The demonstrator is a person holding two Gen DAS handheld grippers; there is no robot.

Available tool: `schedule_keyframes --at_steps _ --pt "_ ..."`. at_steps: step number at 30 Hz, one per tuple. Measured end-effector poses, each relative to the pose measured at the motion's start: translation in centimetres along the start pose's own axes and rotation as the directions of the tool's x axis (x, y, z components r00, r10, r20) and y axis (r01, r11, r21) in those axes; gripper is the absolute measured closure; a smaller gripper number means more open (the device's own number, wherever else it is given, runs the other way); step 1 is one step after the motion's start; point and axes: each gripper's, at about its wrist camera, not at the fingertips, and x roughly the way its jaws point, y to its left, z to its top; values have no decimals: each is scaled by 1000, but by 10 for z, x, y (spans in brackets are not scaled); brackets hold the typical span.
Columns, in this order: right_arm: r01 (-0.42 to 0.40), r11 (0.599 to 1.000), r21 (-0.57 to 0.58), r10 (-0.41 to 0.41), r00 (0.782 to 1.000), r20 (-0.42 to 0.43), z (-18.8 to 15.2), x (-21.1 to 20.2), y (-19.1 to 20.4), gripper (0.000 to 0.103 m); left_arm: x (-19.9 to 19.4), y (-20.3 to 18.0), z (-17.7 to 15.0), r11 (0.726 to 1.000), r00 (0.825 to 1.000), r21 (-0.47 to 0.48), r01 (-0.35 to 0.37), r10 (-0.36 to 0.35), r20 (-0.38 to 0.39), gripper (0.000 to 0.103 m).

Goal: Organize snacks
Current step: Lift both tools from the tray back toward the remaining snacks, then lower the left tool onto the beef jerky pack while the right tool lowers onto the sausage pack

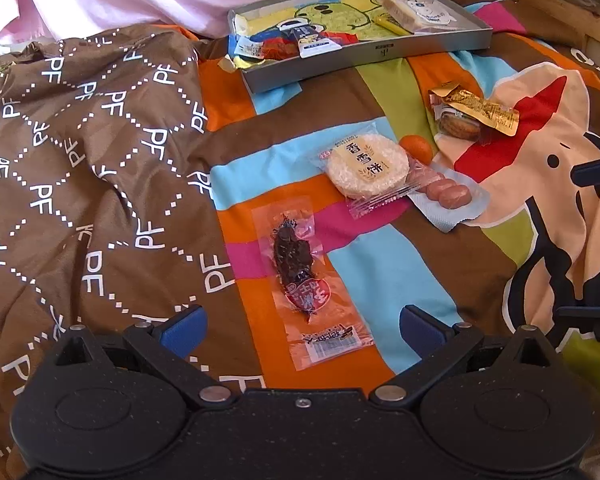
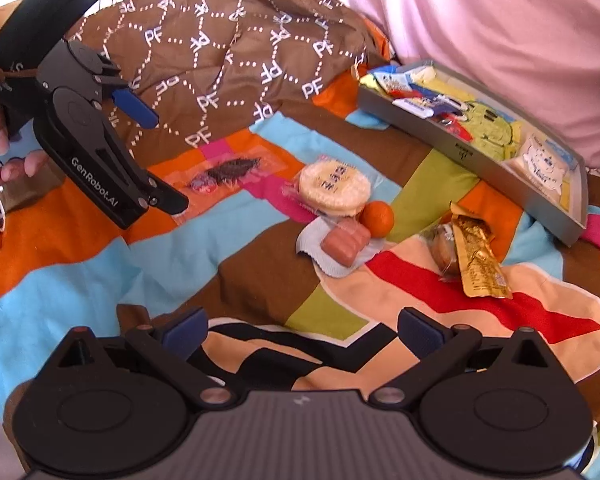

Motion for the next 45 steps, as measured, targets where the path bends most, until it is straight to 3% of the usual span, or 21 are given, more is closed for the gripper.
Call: schedule_keyframes --at_steps 11,22,32,45 --pt "4 1000 26 -3 999 -33 9 21 -12 0 15 -1 2 1000 999 -21 -12 11 -40 1" --pt "33 984 173 -31 999 -14 39 59 -45 0 41 12 20 996 998 -61 -59 58 -17 1" --pt "16 952 306 6 998 -70 54 95 -65 0 59 13 32 993 994 -61 -105 105 2 2" --pt "18 946 325 15 995 -98 49 114 -61 7 74 24 33 992 997 -101 -77 75 -17 20"
